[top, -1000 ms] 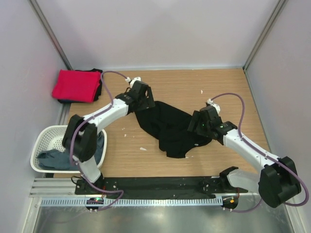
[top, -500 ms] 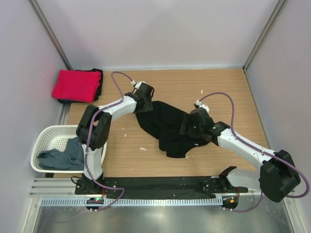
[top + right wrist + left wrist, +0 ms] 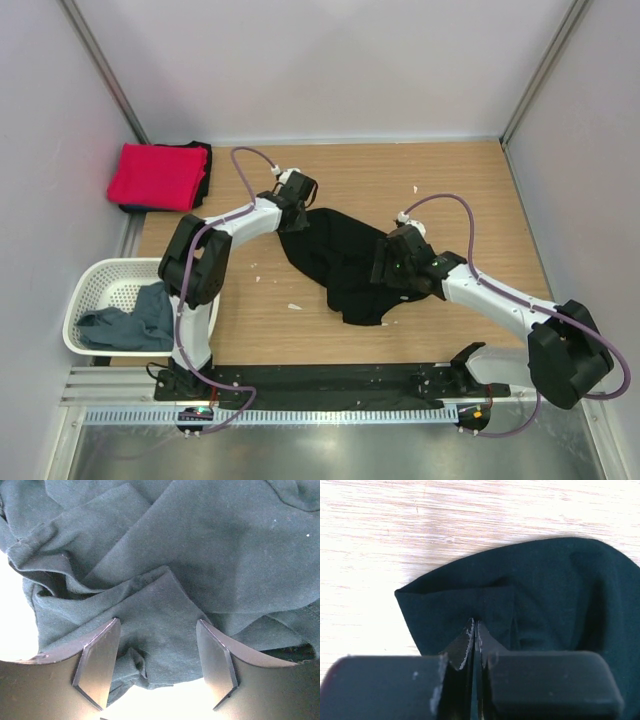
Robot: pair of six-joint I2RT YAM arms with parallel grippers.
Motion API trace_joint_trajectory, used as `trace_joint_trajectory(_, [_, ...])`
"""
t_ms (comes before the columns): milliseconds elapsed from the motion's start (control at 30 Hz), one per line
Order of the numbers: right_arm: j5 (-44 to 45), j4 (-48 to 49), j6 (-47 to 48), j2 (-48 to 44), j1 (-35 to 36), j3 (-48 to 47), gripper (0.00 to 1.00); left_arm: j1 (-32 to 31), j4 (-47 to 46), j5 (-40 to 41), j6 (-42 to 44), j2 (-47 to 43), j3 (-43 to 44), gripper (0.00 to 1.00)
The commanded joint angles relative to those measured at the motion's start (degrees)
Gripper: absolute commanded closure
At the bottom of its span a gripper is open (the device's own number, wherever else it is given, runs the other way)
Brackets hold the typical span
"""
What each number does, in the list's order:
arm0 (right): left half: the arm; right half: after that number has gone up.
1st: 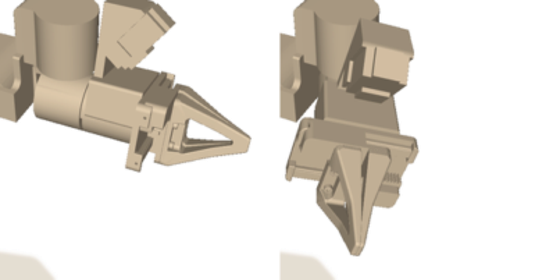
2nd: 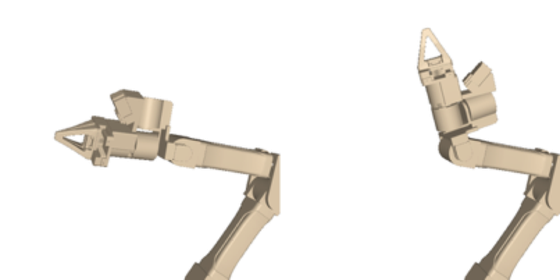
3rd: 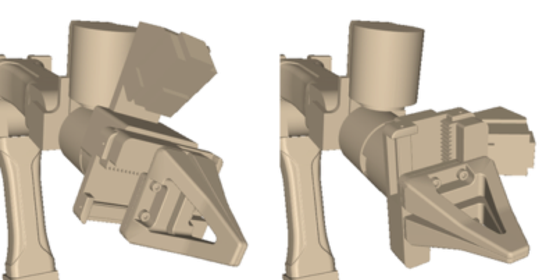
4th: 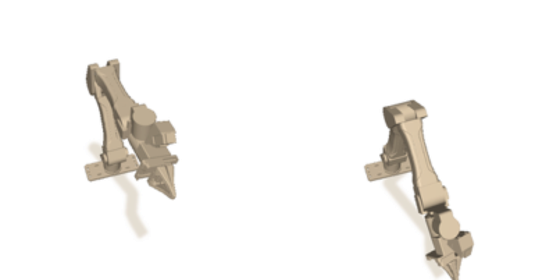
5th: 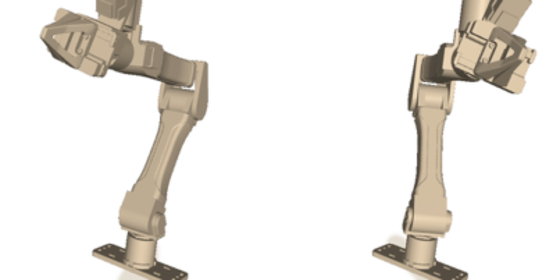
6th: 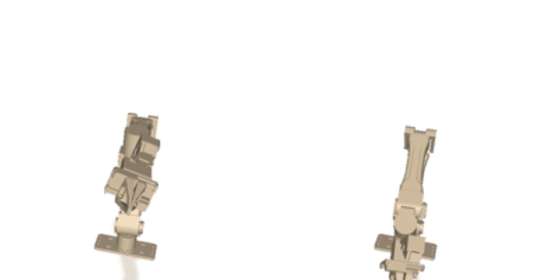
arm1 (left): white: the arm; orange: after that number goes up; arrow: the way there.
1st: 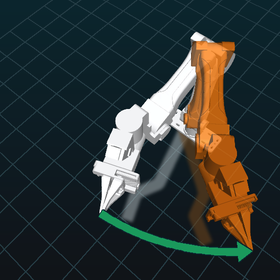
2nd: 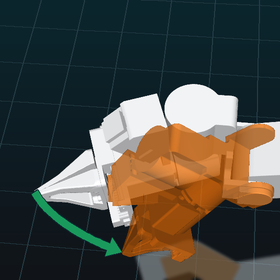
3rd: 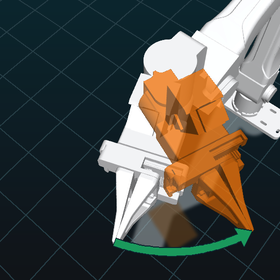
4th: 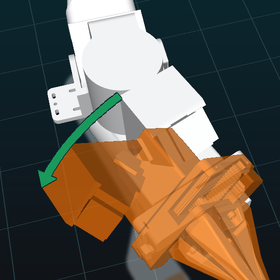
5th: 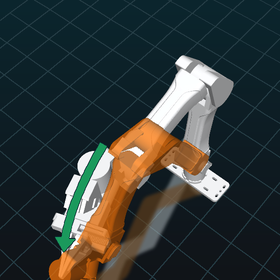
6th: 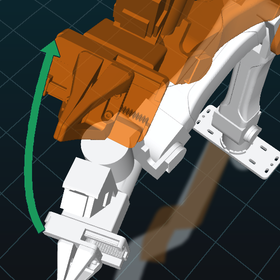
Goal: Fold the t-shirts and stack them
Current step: Flatten the tshirt out
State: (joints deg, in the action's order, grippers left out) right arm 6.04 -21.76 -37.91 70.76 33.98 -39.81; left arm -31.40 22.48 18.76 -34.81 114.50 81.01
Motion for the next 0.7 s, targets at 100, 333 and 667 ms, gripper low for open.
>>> trace_joint_trajectory(100, [2.92,-1.7,-0.24,-1.33,0.21,-1.76,0.32,0.37,-2.35,-1.44,1.49,-2.43,1.25,0.92])
trace_joint_trajectory(333, [3.36,-3.11,-0.41,-2.73,0.3,-2.2,0.32,-1.21,2.29,1.18,4.4,2.73,10.54,0.52])
trace_joint_trajectory(667, [3.71,-4.34,-0.5,-2.56,0.3,-2.11,0.32,-2.09,8.36,6.9,3.61,10.57,16.98,0.57])
